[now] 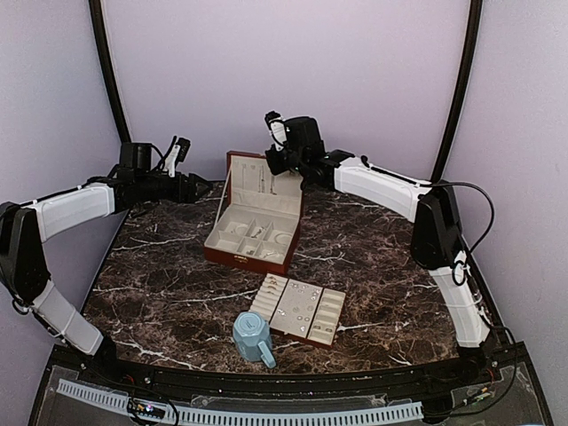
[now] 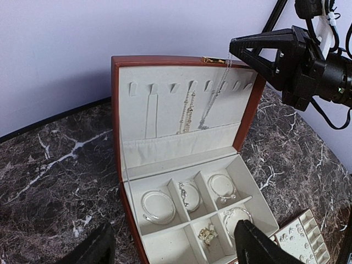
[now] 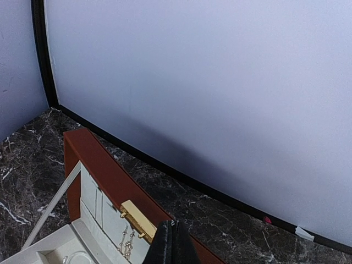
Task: Organize the mixed jewelry
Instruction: Hang the necklace on the necklace hanger, then hold the jewelry box at the center of the board, then hang the necklace on the necklace hanger.
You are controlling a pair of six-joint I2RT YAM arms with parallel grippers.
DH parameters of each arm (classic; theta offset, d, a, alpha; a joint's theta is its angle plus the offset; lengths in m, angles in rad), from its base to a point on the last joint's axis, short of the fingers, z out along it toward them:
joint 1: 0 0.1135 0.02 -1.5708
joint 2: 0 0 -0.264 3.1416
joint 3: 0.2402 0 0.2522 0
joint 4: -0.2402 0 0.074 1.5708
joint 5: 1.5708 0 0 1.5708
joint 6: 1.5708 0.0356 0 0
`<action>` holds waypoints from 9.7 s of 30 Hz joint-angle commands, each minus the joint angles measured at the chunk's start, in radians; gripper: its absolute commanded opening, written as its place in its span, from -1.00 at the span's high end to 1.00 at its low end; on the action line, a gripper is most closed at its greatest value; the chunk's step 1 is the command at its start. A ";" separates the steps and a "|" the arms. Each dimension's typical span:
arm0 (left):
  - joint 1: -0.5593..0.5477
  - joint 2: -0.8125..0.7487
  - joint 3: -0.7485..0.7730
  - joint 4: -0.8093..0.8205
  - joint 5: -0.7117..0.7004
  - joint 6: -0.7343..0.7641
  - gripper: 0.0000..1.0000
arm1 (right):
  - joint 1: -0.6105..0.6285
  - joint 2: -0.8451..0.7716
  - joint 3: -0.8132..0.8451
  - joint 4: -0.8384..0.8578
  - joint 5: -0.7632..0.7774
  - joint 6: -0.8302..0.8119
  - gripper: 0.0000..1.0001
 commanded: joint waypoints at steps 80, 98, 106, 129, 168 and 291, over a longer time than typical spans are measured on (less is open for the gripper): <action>-0.079 0.230 0.078 -0.005 -0.127 -0.148 -0.62 | -0.010 0.018 -0.018 0.002 -0.120 -0.054 1.00; -0.078 0.308 0.070 -0.089 -0.189 -0.156 -0.11 | -0.011 0.038 -0.012 -0.005 -0.050 -0.054 1.00; -0.079 0.291 0.021 -0.084 -0.205 -0.160 0.03 | -0.011 0.058 0.015 -0.016 -0.026 -0.057 1.00; -0.079 0.195 -0.040 -0.047 -0.234 -0.136 -0.25 | -0.013 0.084 0.074 0.009 -0.043 -0.048 1.00; -0.079 0.227 -0.094 -0.084 -0.269 -0.146 0.21 | -0.021 0.103 0.100 0.003 0.047 -0.009 1.00; -0.090 0.229 -0.165 -0.085 -0.231 -0.132 1.00 | -0.051 0.043 0.011 0.251 -0.096 0.117 1.00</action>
